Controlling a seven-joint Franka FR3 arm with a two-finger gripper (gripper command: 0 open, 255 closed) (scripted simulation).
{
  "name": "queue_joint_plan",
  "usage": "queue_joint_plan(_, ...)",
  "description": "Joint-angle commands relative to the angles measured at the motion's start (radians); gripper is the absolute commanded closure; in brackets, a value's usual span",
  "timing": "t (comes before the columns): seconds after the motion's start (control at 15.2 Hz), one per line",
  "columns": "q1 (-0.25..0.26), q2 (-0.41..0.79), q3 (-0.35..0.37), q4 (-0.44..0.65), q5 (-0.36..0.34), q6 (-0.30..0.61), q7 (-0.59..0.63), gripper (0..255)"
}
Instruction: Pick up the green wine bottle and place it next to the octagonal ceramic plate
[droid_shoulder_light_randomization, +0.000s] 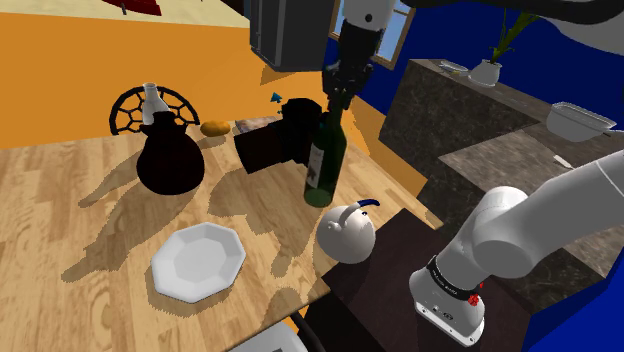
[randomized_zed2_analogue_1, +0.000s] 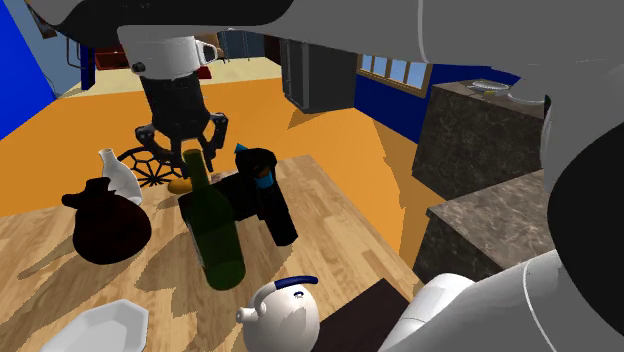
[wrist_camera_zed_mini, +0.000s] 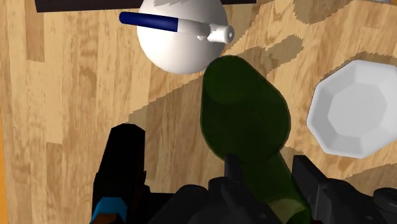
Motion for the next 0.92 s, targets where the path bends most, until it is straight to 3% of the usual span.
queue_joint_plan(0.0,0.011,0.030,0.029,-0.009,0.004,0.041,0.038,255)
queue_joint_plan(0.59,0.061,0.195,0.156,-0.015,-0.007,0.211,0.217,255)
queue_joint_plan(0.86,0.064,0.206,0.162,-0.051,-0.010,0.258,0.226,255)
